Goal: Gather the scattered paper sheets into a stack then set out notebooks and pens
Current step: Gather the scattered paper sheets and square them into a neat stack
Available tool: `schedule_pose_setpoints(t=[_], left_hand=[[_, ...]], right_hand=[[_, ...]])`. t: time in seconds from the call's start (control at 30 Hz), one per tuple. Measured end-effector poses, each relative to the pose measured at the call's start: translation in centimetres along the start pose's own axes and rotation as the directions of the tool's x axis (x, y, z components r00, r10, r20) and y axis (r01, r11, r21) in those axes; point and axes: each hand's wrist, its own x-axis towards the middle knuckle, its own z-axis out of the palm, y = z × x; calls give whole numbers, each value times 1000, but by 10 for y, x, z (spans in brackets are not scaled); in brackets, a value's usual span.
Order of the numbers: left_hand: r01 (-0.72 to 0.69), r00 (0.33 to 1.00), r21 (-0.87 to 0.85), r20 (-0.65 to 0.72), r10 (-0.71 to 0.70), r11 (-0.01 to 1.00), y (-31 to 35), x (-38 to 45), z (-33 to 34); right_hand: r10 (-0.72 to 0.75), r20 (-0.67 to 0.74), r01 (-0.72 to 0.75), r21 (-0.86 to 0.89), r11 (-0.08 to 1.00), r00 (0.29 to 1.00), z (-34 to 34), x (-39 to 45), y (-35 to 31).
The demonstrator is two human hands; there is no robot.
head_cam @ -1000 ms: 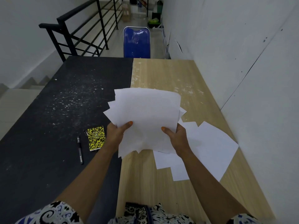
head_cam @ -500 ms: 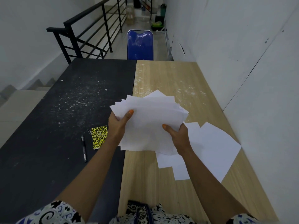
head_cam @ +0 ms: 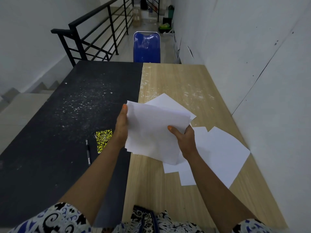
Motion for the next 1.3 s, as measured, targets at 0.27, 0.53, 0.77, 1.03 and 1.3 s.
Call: schedule_pose_setpoints(t=[0.27, 0.53, 0.77, 1.03, 1.3], left_hand=[[86, 995, -68, 65, -82, 994, -15, -12, 5], [27, 1000, -58, -4, -28, 998, -12, -14, 0], [-187, 947, 318, -192, 256, 930, -20, -12, 11], [-130, 975, 205, -149, 162, 970, -41, -20, 25], [-77, 986, 179, -131, 102, 981, -55, -19, 20]], right_hand=[[65, 29, -66, 38, 997, 997, 0, -4, 1], [122, -52, -123, -19, 992, 991, 1, -7, 5], [27, -192, -21, 31, 999, 981, 18, -8, -4], [22, -143, -16, 42, 999, 990, 15, -15, 7], [144, -66, -144, -8, 989, 987, 5, -16, 19]])
